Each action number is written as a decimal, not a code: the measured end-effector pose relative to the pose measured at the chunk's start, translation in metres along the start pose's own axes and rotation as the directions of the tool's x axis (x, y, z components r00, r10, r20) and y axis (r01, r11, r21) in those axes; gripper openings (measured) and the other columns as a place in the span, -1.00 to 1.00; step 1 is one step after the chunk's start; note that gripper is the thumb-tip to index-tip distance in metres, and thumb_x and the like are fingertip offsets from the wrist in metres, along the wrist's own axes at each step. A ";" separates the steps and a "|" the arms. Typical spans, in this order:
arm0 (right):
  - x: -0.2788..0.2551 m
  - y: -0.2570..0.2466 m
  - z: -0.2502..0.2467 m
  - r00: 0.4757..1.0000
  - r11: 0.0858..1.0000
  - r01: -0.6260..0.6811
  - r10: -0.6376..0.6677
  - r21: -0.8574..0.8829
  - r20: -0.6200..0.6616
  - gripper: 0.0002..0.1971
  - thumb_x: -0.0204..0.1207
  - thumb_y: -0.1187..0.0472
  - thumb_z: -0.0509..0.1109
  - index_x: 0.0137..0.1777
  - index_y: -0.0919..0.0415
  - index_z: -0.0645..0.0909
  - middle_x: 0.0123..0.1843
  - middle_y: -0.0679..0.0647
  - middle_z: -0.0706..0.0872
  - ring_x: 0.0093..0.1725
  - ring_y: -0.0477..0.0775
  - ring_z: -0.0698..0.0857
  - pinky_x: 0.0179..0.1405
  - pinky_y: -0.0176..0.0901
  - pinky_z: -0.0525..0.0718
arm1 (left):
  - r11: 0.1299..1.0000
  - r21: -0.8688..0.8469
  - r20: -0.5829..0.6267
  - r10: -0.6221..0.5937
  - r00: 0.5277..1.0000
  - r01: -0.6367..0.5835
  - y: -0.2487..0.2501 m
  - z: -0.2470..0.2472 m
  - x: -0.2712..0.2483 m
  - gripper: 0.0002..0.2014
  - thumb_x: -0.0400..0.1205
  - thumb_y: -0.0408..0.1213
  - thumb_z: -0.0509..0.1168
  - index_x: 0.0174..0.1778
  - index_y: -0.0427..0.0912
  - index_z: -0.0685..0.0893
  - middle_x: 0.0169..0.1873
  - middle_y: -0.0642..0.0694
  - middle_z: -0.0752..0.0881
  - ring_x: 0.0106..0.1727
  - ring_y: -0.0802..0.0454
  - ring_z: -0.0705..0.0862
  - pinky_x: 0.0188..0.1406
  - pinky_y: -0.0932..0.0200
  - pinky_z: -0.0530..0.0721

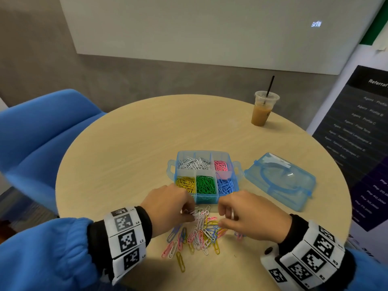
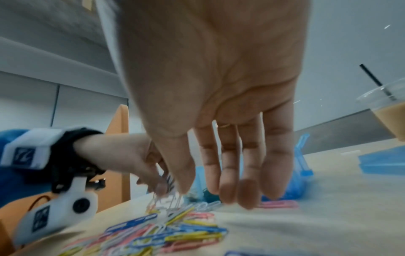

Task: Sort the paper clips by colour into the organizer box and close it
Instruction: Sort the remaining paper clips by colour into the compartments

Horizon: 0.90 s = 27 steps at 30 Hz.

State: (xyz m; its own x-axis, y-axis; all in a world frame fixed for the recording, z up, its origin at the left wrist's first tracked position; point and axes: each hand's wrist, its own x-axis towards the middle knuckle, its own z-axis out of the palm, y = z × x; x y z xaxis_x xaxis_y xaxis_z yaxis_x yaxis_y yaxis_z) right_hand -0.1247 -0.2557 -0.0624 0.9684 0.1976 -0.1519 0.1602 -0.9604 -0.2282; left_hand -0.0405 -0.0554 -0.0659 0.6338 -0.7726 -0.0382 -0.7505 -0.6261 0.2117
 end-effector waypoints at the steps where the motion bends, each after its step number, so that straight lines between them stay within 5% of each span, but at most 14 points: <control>1: 0.001 -0.001 0.000 1.000 1.000 0.006 -0.006 -0.006 -0.029 -0.79 0.57 -0.14 0.34 0.01 -0.03 0.57 -0.09 -0.11 0.71 -0.14 -0.09 0.65 -0.18 -0.13 0.61 | 0.999 -0.039 -0.001 -0.003 1.000 0.002 -0.002 -0.002 0.001 -0.78 0.59 0.06 0.39 0.03 0.05 0.76 -0.10 0.15 0.76 -0.14 0.16 0.66 -0.24 0.28 0.49; 6: 0.008 -0.008 0.000 0.995 1.000 0.024 -0.024 0.003 -0.095 -0.78 0.58 -0.14 0.32 -0.02 -0.01 0.61 -0.11 -0.12 0.72 -0.16 -0.11 0.65 -0.25 -0.18 0.55 | 0.876 -0.478 0.087 -0.025 0.996 0.064 -0.018 -0.014 0.004 -0.77 0.51 -0.15 0.53 -0.44 0.01 0.69 -0.58 0.13 0.64 -0.53 0.29 0.54 -0.45 0.41 0.48; 10: 0.012 -0.011 0.002 0.994 0.999 0.026 -0.028 -0.021 -0.108 -0.79 0.60 -0.12 0.31 -0.01 -0.02 0.61 -0.10 -0.13 0.71 -0.10 -0.09 0.65 -0.26 -0.19 0.49 | 0.737 -0.663 0.179 -0.013 0.984 0.131 -0.024 -0.023 0.001 -0.85 0.54 -0.23 0.51 -0.31 -0.20 0.80 -0.50 -0.03 0.71 -0.50 0.19 0.60 -0.45 0.33 0.59; 16: 0.013 -0.012 0.001 0.996 0.997 0.004 -0.011 -0.076 -0.087 -0.77 0.61 -0.12 0.27 0.07 -0.01 0.58 -0.05 -0.10 0.71 -0.06 -0.01 0.65 -0.25 -0.16 0.45 | 0.643 -0.745 0.203 -0.036 0.978 0.178 -0.029 -0.033 0.004 -0.89 0.54 -0.25 0.50 -0.25 -0.20 0.83 -0.48 -0.04 0.70 -0.46 0.21 0.61 -0.42 0.35 0.61; 20: 0.014 -0.014 -0.006 0.990 0.982 0.016 0.011 0.187 -0.141 -0.75 0.58 -0.09 0.35 0.15 0.00 0.59 -0.07 -0.14 0.73 -0.17 -0.11 0.67 -0.16 -0.07 0.68 | 0.621 -0.763 0.210 -0.021 0.977 0.178 -0.030 -0.040 0.007 -0.87 0.54 -0.25 0.50 -0.18 -0.25 0.85 -0.45 -0.05 0.71 -0.42 0.19 0.62 -0.37 0.32 0.64; 24: 0.015 -0.019 -0.012 0.993 0.795 0.005 0.070 0.607 -0.100 -0.71 0.53 0.10 0.46 0.22 0.07 0.59 0.01 -0.08 0.77 -0.05 -0.06 0.76 -0.09 -0.14 0.77 | 0.597 -0.782 0.215 -0.010 0.977 0.178 -0.028 -0.039 0.009 -0.82 0.53 -0.23 0.50 -0.13 -0.30 0.84 -0.43 -0.07 0.71 -0.39 0.16 0.63 -0.35 0.30 0.64; 27: 0.018 -0.026 -0.012 0.996 0.564 -0.084 0.079 0.822 0.047 -0.65 0.53 0.24 0.49 0.29 0.11 0.55 0.13 0.07 0.79 0.08 0.04 0.79 0.02 -0.06 0.80 | 0.511 -0.842 0.179 -0.038 0.983 0.173 -0.027 -0.041 0.011 -0.81 0.54 -0.26 0.47 -0.13 -0.36 0.82 -0.43 -0.11 0.68 -0.40 0.16 0.61 -0.34 0.30 0.63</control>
State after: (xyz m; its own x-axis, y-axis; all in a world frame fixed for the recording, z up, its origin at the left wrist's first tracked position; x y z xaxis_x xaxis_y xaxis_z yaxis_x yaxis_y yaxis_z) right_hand -0.1087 -0.2299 -0.0475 0.9681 0.1297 -0.2144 -0.1476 -0.3966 -0.9061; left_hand -0.0055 -0.0426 -0.0322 0.6179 -0.7548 -0.2204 -0.1156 -0.3645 0.9240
